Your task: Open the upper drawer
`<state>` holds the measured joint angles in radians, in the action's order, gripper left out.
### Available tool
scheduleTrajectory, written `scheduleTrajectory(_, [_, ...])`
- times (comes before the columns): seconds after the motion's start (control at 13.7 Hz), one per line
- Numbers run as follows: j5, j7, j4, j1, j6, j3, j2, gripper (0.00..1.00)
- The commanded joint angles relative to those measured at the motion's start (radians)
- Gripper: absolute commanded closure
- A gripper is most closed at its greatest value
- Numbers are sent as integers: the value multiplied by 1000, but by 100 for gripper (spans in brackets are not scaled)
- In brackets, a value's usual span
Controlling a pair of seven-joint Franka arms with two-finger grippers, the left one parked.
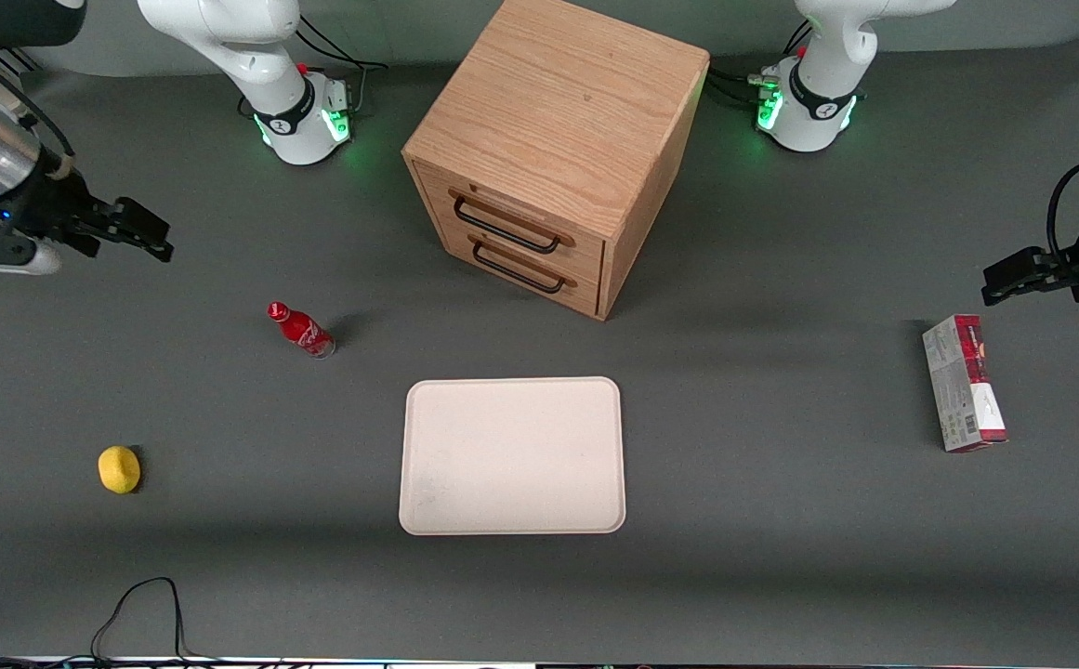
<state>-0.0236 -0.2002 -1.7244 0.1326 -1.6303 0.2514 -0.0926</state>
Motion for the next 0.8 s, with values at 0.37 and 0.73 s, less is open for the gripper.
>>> scheduleTrajectory(0.37, [8,-31,243,-21,56,448,257,0])
scheduleTrajectory(0.73, [8,170,227,-33,56,646,318,0])
